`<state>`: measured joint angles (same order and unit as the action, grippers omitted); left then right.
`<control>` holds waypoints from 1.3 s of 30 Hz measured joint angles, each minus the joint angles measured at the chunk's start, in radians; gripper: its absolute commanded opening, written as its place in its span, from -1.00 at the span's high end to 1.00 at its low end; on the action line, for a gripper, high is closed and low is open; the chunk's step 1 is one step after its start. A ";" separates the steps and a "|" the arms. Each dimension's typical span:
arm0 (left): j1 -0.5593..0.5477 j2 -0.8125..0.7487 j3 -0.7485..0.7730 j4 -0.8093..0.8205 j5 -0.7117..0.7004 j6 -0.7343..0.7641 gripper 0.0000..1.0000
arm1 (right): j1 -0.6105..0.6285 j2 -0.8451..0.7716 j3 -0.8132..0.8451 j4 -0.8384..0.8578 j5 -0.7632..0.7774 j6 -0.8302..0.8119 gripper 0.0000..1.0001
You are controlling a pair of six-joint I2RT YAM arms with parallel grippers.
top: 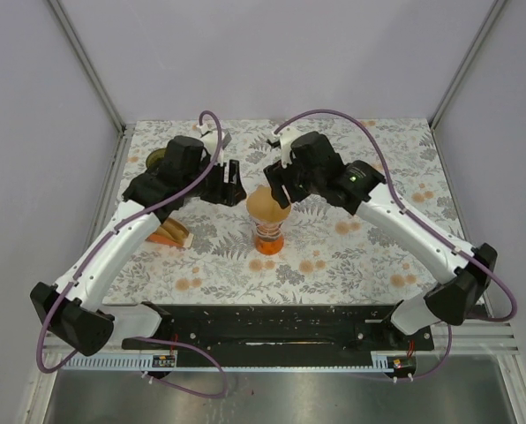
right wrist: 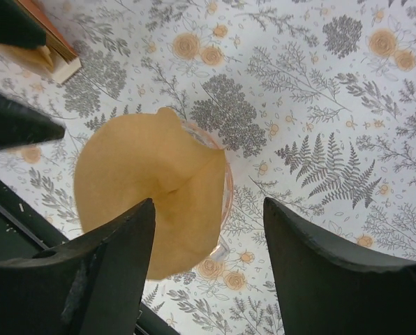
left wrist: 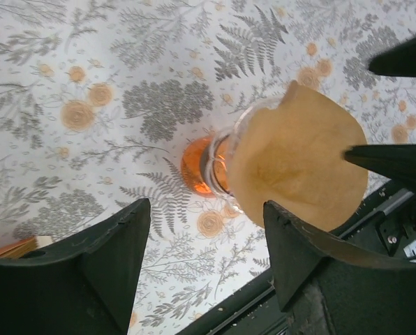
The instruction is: Place the coffee filter in the dripper
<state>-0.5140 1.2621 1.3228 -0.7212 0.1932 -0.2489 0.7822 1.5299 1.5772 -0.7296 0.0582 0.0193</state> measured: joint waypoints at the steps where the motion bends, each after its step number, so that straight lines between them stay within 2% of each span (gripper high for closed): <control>1: 0.011 -0.002 0.010 -0.006 -0.003 0.006 -0.39 | 0.000 -0.015 0.003 -0.001 -0.002 0.000 -0.43; 9: 0.163 -0.005 0.057 -0.055 -0.013 0.036 -0.39 | 0.000 -0.185 0.030 -0.005 -0.031 -0.007 -0.37; 13: 0.246 -0.007 0.057 -0.076 -0.002 0.052 -0.40 | 0.018 -0.193 0.093 -0.048 -0.051 -0.051 -0.34; 15: 0.296 -0.013 0.057 -0.083 -0.003 0.064 -0.40 | 0.073 -0.171 0.128 -0.062 -0.040 -0.093 -0.34; 19: 0.364 -0.029 0.057 -0.100 -0.010 0.089 -0.46 | 0.295 -0.058 0.205 -0.082 0.012 -0.245 -0.31; 23: 0.418 -0.058 0.057 -0.120 -0.030 0.142 -0.80 | 0.429 0.104 0.240 -0.106 0.022 -0.406 -0.15; 26: 0.457 -0.093 0.057 -0.128 -0.066 0.182 -0.98 | 0.457 0.214 0.240 -0.128 0.035 -0.500 0.08; 28: 0.485 -0.123 0.047 -0.123 -0.089 0.210 -0.98 | 0.468 0.291 0.243 -0.141 0.059 -0.556 0.21; 32: 0.558 -0.172 -0.011 -0.122 -0.111 0.249 -0.98 | 0.478 0.419 0.262 -0.169 0.104 -0.616 0.31; 39: 0.672 -0.181 -0.075 -0.114 -0.107 0.260 -0.98 | 0.481 0.579 0.312 -0.186 0.197 -0.675 0.76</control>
<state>0.1581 1.0813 1.2476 -0.8356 0.0860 0.0109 1.2633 2.1090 1.8889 -0.9157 0.2550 -0.6559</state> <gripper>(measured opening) 0.988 0.210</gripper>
